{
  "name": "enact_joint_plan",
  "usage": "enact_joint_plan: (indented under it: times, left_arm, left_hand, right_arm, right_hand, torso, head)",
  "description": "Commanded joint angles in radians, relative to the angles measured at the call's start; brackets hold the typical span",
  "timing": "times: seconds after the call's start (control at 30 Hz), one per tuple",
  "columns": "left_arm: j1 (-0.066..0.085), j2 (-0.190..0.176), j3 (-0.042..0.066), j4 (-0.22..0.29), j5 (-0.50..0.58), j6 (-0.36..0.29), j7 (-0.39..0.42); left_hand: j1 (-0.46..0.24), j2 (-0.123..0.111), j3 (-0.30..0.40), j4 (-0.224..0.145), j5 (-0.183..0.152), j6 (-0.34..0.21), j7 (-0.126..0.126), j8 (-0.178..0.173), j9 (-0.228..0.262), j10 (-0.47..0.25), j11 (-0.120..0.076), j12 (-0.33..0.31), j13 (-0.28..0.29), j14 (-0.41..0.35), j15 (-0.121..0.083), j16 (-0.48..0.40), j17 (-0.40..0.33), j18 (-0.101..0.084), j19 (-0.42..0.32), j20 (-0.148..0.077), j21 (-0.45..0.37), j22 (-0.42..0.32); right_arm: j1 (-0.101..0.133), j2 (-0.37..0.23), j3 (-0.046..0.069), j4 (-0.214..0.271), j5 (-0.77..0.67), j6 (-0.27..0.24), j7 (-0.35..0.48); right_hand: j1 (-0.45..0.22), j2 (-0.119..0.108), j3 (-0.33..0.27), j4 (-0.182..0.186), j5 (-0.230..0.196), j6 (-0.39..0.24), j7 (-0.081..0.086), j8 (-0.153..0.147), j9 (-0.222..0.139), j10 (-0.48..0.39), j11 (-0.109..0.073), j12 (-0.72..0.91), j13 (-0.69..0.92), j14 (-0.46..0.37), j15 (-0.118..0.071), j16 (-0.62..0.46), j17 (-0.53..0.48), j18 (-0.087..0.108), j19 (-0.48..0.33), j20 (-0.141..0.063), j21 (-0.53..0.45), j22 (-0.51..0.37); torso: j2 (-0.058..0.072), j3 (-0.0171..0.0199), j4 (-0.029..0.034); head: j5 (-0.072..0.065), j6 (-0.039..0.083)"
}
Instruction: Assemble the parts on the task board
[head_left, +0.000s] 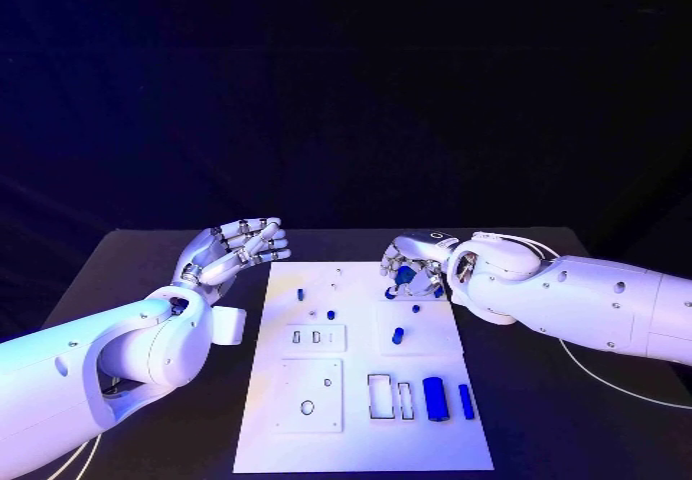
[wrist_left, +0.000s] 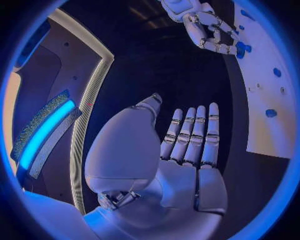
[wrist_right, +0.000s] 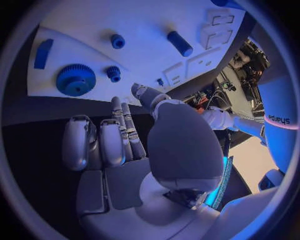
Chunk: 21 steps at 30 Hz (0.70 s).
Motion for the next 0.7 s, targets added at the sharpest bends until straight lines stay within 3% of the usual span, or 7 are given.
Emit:
enact_joint_plan:
  times: [0.03,0.47,0.7]
  left_arm:
    - [0.003,-0.003,0.001,0.007,-0.011,0.025,-0.001]
    - [0.006,-0.009,0.002,0.009,-0.010,0.028,-0.005]
    - [0.006,-0.008,0.002,0.006,-0.009,0.031,-0.009]
  left_hand:
    - [0.006,0.000,0.006,-0.002,-0.003,0.005,0.059,-0.003,-0.001,0.007,0.000,-0.005,-0.001,0.004,0.001,0.006,0.001,0.020,0.006,0.000,0.004,0.001]
    - [0.006,-0.003,0.005,-0.001,-0.003,0.003,0.062,-0.005,-0.002,0.005,0.002,-0.009,-0.002,0.001,0.002,0.004,0.001,0.020,0.008,0.000,0.005,0.001]
    - [0.005,-0.003,0.005,0.000,-0.004,0.003,0.063,-0.006,-0.003,0.005,0.003,-0.011,-0.002,-0.001,0.003,0.003,0.001,0.019,0.008,0.000,0.005,0.000]
  right_arm:
    - [-0.001,0.003,0.000,-0.005,-0.065,0.037,-0.042]
    - [-0.017,0.016,0.000,-0.024,-0.071,0.060,-0.047]
    - [-0.025,0.027,0.000,-0.030,-0.063,0.065,-0.047]
  right_hand:
    - [0.006,-0.005,-0.002,0.002,0.006,0.004,0.002,-0.005,0.003,-0.004,0.002,-0.001,0.002,0.042,0.009,0.011,0.011,-0.022,0.010,0.001,0.013,0.019]
    - [0.013,0.002,0.007,0.008,0.015,0.017,-0.002,0.002,0.014,0.006,0.000,0.000,0.008,0.041,0.008,0.025,0.020,-0.029,0.024,0.001,0.041,0.062]
    - [0.017,0.008,0.024,0.013,0.017,0.029,-0.009,0.009,0.024,0.022,-0.005,0.002,0.013,0.041,0.004,0.035,0.029,-0.032,0.030,-0.001,0.055,0.084]
  torso:
    - [0.005,-0.0021,0.0032]
    - [0.009,-0.0029,0.0029]
    - [0.010,-0.0046,0.0063]
  head:
    - [-0.003,-0.002]
    - [-0.001,-0.002]
    - [-0.001,-0.002]
